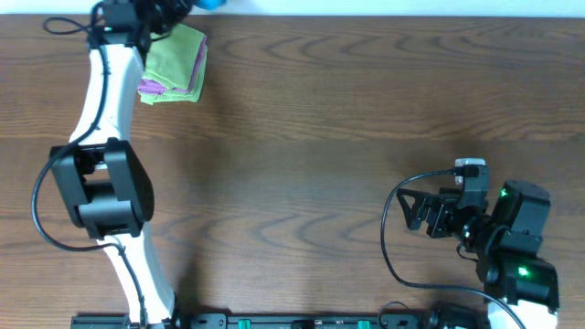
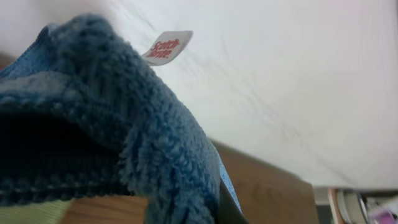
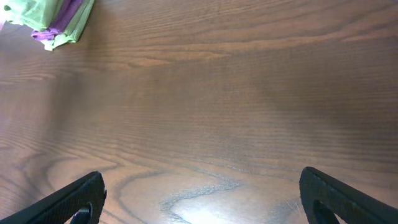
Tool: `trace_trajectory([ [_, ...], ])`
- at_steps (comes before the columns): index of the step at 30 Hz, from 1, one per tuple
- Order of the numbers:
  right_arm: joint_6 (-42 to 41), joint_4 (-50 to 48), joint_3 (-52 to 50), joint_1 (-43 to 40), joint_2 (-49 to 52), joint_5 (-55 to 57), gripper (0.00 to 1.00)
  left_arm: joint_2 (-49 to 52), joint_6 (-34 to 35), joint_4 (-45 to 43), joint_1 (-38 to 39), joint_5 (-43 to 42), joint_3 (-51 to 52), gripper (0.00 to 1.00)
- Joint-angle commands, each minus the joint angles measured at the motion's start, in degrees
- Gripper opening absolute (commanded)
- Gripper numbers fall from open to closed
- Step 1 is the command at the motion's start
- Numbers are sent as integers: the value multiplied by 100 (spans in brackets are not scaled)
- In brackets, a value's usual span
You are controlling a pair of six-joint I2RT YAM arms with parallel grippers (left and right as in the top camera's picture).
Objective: Fold the cloth
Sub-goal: 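Carry the blue cloth with the left gripper to the green cloth stack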
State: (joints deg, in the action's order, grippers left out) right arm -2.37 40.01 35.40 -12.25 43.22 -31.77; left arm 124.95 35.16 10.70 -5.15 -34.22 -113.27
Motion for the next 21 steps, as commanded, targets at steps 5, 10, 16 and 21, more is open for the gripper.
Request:
trace_trajectory([
  [5,-57,2,-28,-46,-15,-105,99,-151,-542,415,-254,203,-310,6],
  [10,-57,2,-28,-46,-15,-105,99,-151,-848,802,-267,348,-310,6],
  [16,-57,2,-28,-46,-15,-105,99,-151,-940,970,-271,487,-310,6],
  [21,-57,2,-28,-46,-15,-105,99,-151,-946,1158,-271,627,-310,6],
])
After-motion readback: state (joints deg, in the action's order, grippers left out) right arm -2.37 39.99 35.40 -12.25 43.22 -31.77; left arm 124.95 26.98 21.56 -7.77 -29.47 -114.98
